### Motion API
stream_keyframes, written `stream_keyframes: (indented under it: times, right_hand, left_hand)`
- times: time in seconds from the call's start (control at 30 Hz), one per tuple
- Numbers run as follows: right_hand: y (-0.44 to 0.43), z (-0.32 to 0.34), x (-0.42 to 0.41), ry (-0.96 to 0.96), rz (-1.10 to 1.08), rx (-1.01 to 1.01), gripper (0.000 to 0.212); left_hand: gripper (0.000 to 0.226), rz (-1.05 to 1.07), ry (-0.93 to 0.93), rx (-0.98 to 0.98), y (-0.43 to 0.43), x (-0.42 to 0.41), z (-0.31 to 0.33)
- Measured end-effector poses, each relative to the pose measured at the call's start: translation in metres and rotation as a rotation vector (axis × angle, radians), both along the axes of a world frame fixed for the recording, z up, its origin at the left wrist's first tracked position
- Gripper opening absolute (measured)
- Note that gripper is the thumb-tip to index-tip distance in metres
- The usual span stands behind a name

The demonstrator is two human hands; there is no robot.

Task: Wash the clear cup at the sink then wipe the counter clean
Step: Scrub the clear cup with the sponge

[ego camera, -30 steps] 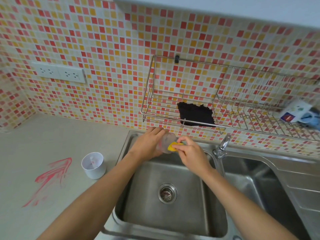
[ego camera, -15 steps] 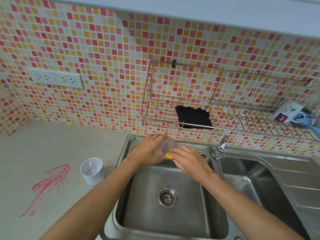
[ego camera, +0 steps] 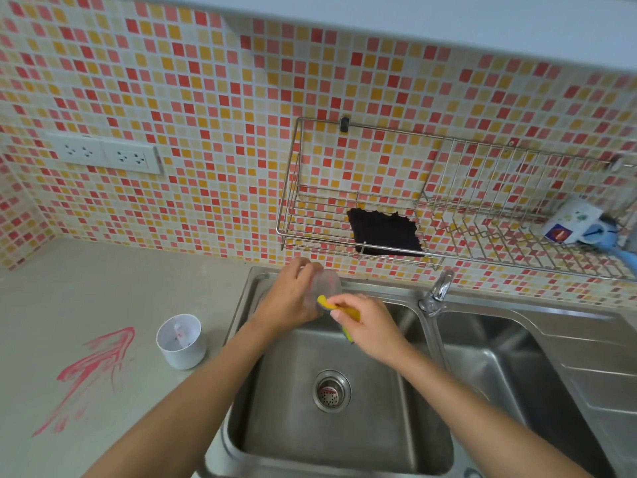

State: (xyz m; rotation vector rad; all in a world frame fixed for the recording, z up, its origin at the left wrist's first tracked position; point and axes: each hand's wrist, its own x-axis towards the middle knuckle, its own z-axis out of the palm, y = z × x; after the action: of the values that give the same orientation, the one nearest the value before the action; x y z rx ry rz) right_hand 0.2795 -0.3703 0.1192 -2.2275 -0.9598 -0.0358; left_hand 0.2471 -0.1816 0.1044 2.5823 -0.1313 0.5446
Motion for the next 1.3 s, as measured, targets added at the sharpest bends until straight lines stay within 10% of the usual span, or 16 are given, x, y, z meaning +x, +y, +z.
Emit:
stream_keyframes:
  times: [0.23, 0.5, 0.77, 1.0, 1.2, 1.3]
  right_hand:
    - [-0.009, -0.006, 0.024, -0.576, 0.087, -0.319, 0.036]
    - [0.006, -0.023, -0.005, 0.012, 0.009, -0.096, 0.028]
    - [-0.013, -0.028, 0.011, -0.562, 0.058, -0.318, 0.039]
    - [0.002, -0.033, -0.017, 0.332, -0.149, 0.116, 0.021]
    - [-0.016, -0.03, 0.014, -0.491, 0.109, -0.322, 0.042]
    - [-0.016, -0.032, 0.009, -0.407, 0.119, -0.263, 0.034]
  left_hand:
    - [0.075, -0.071, 0.014, 0.166, 0.002, 0.002, 0.012]
    - [0.072, -0.099, 0.069, 0.229, 0.003, -0.002, -0.002]
    - [0.071, -0.092, 0.045, 0.202, -0.009, -0.003, -0.003]
    - [0.074, -0.126, 0.12, 0.187, -0.003, -0.005, -0.015]
    - [0.074, -0.142, 0.109, 0.171, -0.006, -0.004, -0.009]
    - [0.072, -0.159, 0.118, 0.175, -0.003, -0.003, -0.006]
